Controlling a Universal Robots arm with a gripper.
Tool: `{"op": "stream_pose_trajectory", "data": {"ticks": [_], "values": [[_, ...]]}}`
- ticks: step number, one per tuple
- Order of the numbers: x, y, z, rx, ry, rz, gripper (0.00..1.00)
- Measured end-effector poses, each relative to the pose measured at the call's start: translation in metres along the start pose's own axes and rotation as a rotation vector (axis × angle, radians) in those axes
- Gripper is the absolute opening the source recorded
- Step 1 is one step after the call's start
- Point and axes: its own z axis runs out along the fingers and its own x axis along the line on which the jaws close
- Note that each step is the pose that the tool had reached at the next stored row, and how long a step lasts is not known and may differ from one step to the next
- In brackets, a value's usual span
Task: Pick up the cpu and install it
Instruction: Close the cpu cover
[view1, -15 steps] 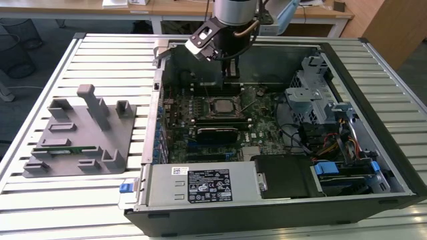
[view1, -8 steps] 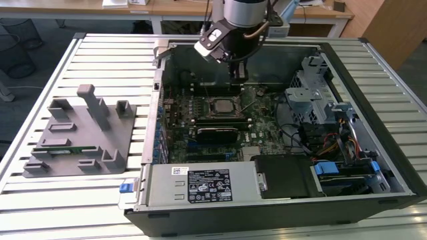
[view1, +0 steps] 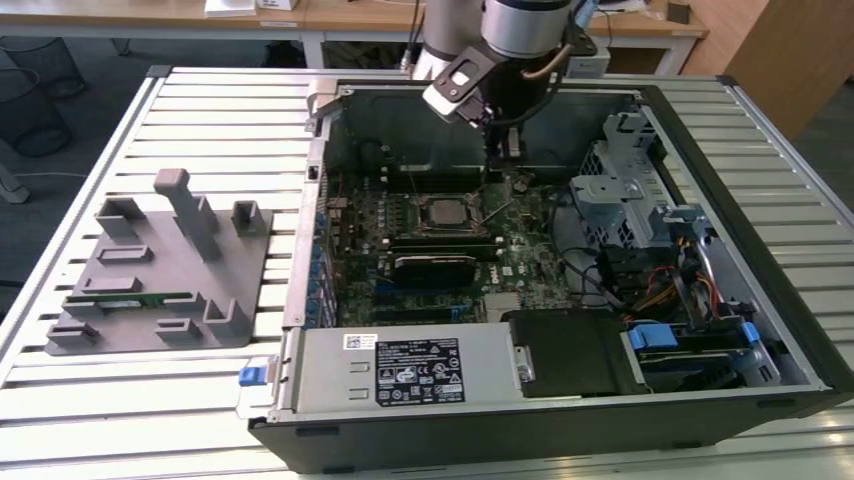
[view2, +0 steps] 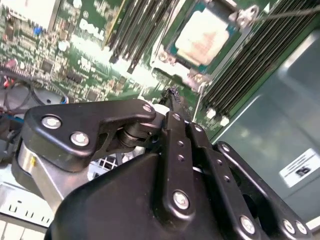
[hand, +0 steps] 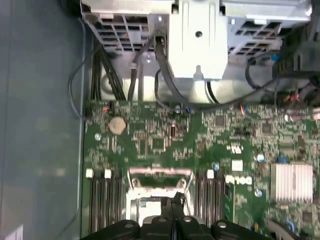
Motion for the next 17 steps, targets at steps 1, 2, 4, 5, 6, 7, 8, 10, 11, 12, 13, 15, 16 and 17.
{"op": "stream_pose_trajectory", "data": {"ticks": [1, 2, 4, 5, 6, 7, 8, 10, 11, 12, 13, 15, 16, 17], "values": [[0.0006, 0.0019, 0.0009, 0.0, 0.0001, -0.001, 0.11], [0.001, 0.0033, 0.0017, 0.0, 0.0002, -0.003, 0.11], [0.0016, 0.0054, 0.003, 0.0, 0.0001, -0.01, 0.11], [0.0021, 0.0072, 0.0037, -0.0001, 0.0001, -0.012, 0.11], [0.0029, 0.0093, 0.0045, -0.0001, 0.0002, -0.013, 0.11], [0.004, 0.0116, 0.0054, -0.0001, 0.0002, -0.013, 0.11], [0.0052, 0.0142, 0.0065, -0.0001, 0.0001, -0.013, 0.11], [0.0077, 0.0198, 0.0083, 0.0001, 0.0002, -0.013, 0.11], [0.0091, 0.0227, 0.0092, 0.0002, 0.0003, -0.013, 0.11], [0.0106, 0.0253, 0.01, 0.0003, 0.0003, -0.013, 0.11], [0.0121, 0.0279, 0.0108, 0.0004, 0.0003, -0.013, 0.11], [0.015, 0.0328, 0.0124, 0.0005, 0.0003, -0.013, 0.11], [0.0164, 0.0351, 0.0132, 0.0006, 0.0003, -0.013, 0.11], [0.0177, 0.0369, 0.014, 0.0006, 0.0002, -0.013, 0.11]]}}
